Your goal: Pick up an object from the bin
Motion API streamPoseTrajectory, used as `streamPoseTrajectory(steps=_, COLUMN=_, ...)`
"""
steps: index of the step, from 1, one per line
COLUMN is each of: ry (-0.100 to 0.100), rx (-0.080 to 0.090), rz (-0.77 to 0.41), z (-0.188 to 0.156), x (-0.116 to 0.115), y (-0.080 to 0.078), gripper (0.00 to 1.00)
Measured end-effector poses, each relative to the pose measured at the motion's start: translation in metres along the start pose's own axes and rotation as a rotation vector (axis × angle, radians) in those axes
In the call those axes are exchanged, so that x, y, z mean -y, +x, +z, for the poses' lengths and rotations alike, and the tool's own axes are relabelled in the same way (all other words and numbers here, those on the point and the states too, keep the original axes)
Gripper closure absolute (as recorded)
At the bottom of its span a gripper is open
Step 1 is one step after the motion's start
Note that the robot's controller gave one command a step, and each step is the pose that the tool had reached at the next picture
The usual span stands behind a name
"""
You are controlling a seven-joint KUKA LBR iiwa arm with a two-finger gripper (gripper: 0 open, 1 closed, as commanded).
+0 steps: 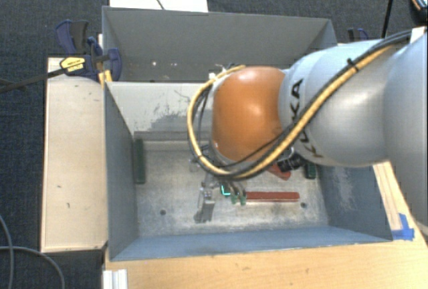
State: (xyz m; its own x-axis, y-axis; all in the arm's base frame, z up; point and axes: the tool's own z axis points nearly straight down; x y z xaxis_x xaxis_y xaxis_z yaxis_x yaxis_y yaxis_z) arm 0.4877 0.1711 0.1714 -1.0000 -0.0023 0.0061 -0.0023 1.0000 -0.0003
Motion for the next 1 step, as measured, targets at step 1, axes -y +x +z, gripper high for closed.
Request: streamPoseTrajectory(steps=1, ry=0.001, rx=0.002, rz=-0.035, z=0.1030, x=0.0698, y=-0.0232, gripper=0.00)
